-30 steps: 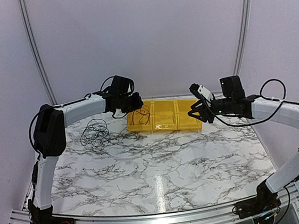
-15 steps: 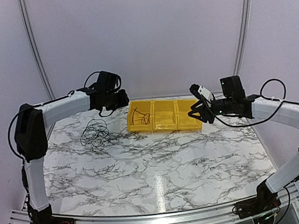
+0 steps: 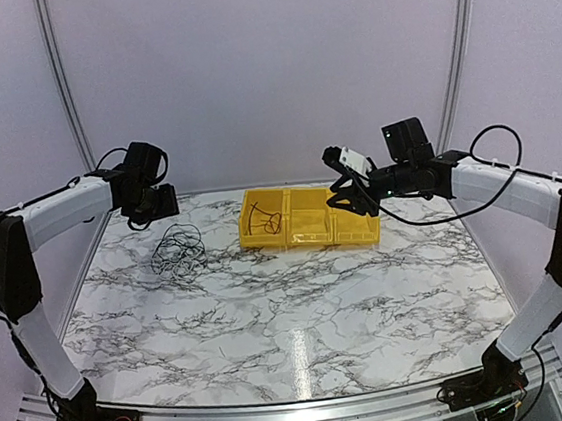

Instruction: Untangle the cables

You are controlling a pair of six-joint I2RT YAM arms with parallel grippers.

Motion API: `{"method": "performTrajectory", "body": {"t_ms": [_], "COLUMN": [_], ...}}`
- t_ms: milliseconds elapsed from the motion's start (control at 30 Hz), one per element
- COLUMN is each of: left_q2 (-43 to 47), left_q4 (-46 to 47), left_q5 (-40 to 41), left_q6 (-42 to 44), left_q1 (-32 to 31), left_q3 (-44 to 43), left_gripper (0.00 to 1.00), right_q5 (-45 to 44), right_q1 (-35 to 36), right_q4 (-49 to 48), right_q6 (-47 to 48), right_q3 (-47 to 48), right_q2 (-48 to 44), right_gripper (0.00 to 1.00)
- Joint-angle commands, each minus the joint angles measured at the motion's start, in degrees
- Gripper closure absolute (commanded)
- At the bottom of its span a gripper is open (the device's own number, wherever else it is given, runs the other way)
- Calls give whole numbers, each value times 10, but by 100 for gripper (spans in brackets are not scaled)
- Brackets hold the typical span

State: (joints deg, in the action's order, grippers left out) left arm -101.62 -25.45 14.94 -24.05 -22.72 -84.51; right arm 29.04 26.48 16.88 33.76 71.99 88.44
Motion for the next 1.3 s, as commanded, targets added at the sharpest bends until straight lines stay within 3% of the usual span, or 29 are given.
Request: {"method": "performTrajectory", "body": {"t_ms": [0, 167, 333, 533, 700, 800, 967, 1267], "left_q2": [-5, -45, -86, -119, -132, -130, -86, 93], "left_q4": [-34, -51, -65, -73, -74, -74, -67, 1], "left_q5": [-29, -49, -71, -45, -29, -31, -97, -285], "left_q6": [47, 41, 6, 45, 67, 70, 113, 164], "left_q1": [21, 23, 27, 29, 36, 38, 38, 38], "left_q3": [19, -5, -29, -63, -91, -93, -71, 71], "left_gripper": [39, 44, 49, 62, 90, 100, 100, 100], "right_q5": [-15, 36, 65, 54, 56, 54, 56, 56], "right_q1": [4, 6, 8, 23, 36, 50, 76, 134], "right_q4": [28, 30, -2, -55, -52, -56, -54, -49], "right_q6": [16, 34, -32, -47, -51, -53, -45, -42], "right_q3": [26, 43, 42, 18, 52, 78, 136, 340], "right_q2": [26, 45, 58, 62, 98, 121, 166, 332], "right_gripper": [61, 62, 62, 62, 62, 62, 62, 59]}}
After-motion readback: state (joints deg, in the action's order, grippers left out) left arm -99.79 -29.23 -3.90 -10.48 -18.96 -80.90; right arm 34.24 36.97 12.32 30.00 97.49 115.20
